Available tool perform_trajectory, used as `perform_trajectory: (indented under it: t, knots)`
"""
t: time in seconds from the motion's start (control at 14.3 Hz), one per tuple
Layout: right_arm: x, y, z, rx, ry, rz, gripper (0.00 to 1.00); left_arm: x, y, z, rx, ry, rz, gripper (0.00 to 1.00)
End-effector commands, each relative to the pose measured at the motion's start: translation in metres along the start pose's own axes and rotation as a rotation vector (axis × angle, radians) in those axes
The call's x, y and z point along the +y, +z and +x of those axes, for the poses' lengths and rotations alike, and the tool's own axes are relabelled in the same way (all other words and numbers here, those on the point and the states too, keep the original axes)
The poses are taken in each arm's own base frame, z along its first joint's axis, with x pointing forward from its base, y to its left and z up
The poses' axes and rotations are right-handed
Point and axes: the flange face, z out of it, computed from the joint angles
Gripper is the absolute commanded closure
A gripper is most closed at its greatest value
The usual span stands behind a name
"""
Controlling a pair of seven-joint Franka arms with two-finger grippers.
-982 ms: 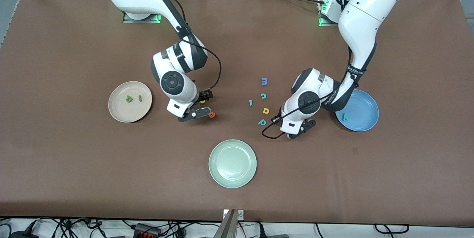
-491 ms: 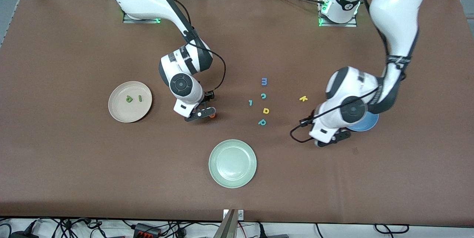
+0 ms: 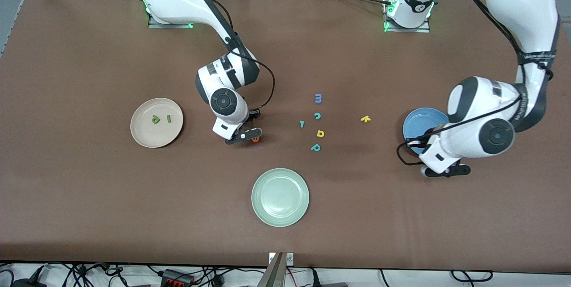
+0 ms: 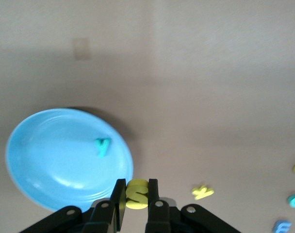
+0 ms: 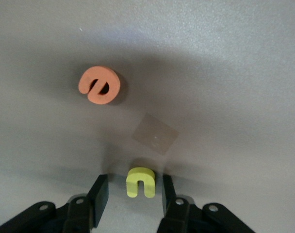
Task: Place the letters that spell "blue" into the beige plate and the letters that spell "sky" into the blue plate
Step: 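Grasp the yellow n with the right gripper while the left drops s on blue, then drop the yellow n on the beige plate while the left reaches yellow k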
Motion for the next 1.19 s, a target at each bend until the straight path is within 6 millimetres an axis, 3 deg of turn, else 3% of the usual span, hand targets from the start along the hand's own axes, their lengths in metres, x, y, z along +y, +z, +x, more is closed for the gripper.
perform_trajectory:
  t: [0.0, 0.07, 0.21, 0.42, 0.7, 0.91, 0.98, 1.05, 1.12]
  knots:
    - [0.000, 0.000, 0.001, -0.002, 0.008, -0.016, 0.56, -0.033, 0.000, -0.007, -0.044, 0.019, 0.051, 0.98]
    - [0.000, 0.000, 0.001, -0.002, 0.005, -0.016, 0.68, -0.056, 0.008, -0.007, -0.065, 0.026, 0.051, 0.98]
    - [0.005, 0.000, 0.002, -0.003, -0.003, -0.016, 0.87, -0.070, 0.025, -0.010, -0.097, 0.064, 0.048, 0.99]
    - [0.018, -0.008, 0.007, 0.006, 0.008, -0.009, 0.95, -0.091, 0.047, -0.028, -0.100, 0.041, 0.050, 0.98]
    - [0.077, -0.074, 0.006, -0.014, 0.098, 0.014, 0.95, -0.092, 0.105, -0.051, -0.012, 0.052, 0.034, 0.98]
    - [0.172, -0.109, -0.004, -0.085, 0.133, 0.003, 0.95, -0.089, 0.141, -0.062, -0.013, 0.087, 0.059, 0.92]
    - [0.202, -0.109, -0.012, -0.125, 0.131, 0.018, 0.95, -0.089, 0.143, -0.064, -0.020, 0.087, 0.060, 0.81]
    - [0.236, -0.106, -0.024, -0.153, 0.148, 0.038, 0.95, -0.089, 0.142, -0.064, -0.019, 0.079, 0.061, 0.34]
    - [0.257, -0.096, -0.035, -0.176, 0.154, 0.051, 0.95, -0.088, 0.137, -0.062, -0.016, 0.078, 0.062, 0.00]
